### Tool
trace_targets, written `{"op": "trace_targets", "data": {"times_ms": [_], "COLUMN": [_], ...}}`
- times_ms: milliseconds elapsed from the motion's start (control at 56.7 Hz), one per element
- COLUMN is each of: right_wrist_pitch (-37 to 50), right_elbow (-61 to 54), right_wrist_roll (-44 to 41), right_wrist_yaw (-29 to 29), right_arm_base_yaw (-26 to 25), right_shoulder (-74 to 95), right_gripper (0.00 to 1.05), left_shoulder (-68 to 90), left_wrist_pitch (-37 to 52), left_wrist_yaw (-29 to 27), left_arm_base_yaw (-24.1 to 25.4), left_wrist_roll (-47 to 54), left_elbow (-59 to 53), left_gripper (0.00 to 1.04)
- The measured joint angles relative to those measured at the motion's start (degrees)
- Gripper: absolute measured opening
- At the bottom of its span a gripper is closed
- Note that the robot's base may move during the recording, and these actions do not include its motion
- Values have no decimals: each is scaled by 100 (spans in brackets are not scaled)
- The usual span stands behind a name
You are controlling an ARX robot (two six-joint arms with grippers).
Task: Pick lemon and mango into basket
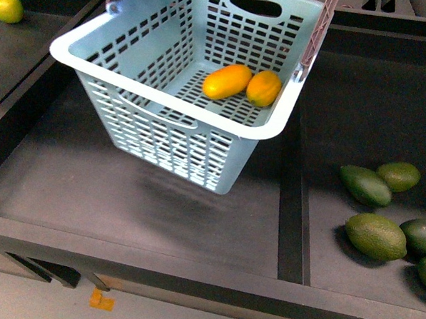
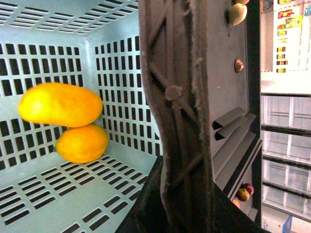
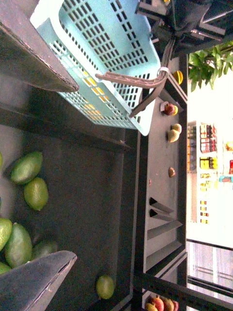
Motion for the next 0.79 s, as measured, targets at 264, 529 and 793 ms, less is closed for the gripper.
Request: {"op": "trace_targets", "data": {"times_ms": [264,529,793], "right_wrist_pitch": [0,0,0], "right_elbow": [0,0,0], "right_wrist_roll": [0,0,0], "right_wrist_yaw": [2,2,2], "right_arm_base_yaw": [0,0,0], "right_shoulder": [0,0,0], "right_gripper": [96,96,96], "left_shoulder": [1405,1032,367], "left_wrist_pitch": [-566,125,863], "left_wrist_yaw": [-50,-77,-98], "left_arm_base_yaw": [315,310,262], "left_wrist_roll": [-118,-48,-33], "left_elbow": [1991,903,-361], "left_gripper": [7,7,35]}}
